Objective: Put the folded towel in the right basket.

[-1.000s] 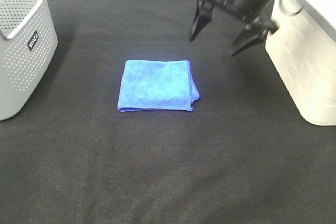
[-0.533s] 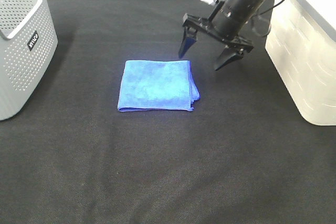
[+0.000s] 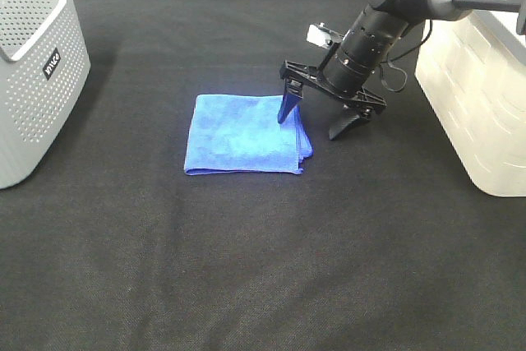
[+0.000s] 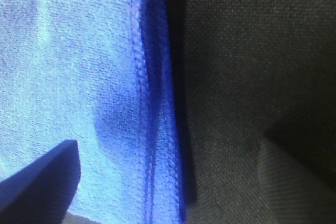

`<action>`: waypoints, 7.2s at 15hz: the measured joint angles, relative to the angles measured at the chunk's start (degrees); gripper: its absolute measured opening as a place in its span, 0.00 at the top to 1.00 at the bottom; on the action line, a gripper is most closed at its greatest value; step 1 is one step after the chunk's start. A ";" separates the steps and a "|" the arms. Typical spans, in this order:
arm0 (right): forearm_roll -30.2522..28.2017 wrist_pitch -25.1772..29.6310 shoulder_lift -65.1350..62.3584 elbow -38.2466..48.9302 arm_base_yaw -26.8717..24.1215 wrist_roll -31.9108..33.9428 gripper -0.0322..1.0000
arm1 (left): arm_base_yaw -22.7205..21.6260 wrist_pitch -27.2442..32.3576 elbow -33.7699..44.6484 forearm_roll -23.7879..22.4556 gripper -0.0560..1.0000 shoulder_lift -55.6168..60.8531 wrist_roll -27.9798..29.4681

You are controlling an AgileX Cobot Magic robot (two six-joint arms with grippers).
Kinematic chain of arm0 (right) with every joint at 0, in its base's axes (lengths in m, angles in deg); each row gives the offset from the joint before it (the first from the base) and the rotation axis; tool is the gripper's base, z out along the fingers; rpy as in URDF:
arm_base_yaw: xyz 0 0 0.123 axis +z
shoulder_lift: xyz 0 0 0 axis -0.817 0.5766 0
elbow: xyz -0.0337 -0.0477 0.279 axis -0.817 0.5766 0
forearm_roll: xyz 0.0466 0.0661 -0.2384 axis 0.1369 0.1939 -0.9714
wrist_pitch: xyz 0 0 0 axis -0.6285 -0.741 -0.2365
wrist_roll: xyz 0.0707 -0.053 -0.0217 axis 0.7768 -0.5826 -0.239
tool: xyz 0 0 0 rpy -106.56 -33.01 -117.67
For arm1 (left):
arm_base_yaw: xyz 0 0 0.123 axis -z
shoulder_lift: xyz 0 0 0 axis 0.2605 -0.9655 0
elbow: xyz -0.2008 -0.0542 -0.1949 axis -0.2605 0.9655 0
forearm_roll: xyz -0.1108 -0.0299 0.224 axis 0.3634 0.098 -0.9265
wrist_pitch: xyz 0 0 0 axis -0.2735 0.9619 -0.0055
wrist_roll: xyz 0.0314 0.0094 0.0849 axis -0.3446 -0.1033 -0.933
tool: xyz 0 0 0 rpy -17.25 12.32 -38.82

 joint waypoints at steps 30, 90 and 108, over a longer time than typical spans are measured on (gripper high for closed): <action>4.18 11.57 -1.09 -37.30 2.86 1.43 0.80 | 0.00 0.00 0.00 -0.69 0.01 0.00 0.00; -28.30 5.21 -141.86 87.38 -17.48 -4.58 0.02 | 0.00 0.00 0.00 -1.03 0.01 0.00 0.00; -27.62 5.10 -141.86 87.43 -17.48 -4.70 0.02 | 0.00 0.00 0.00 -1.03 0.01 0.00 0.00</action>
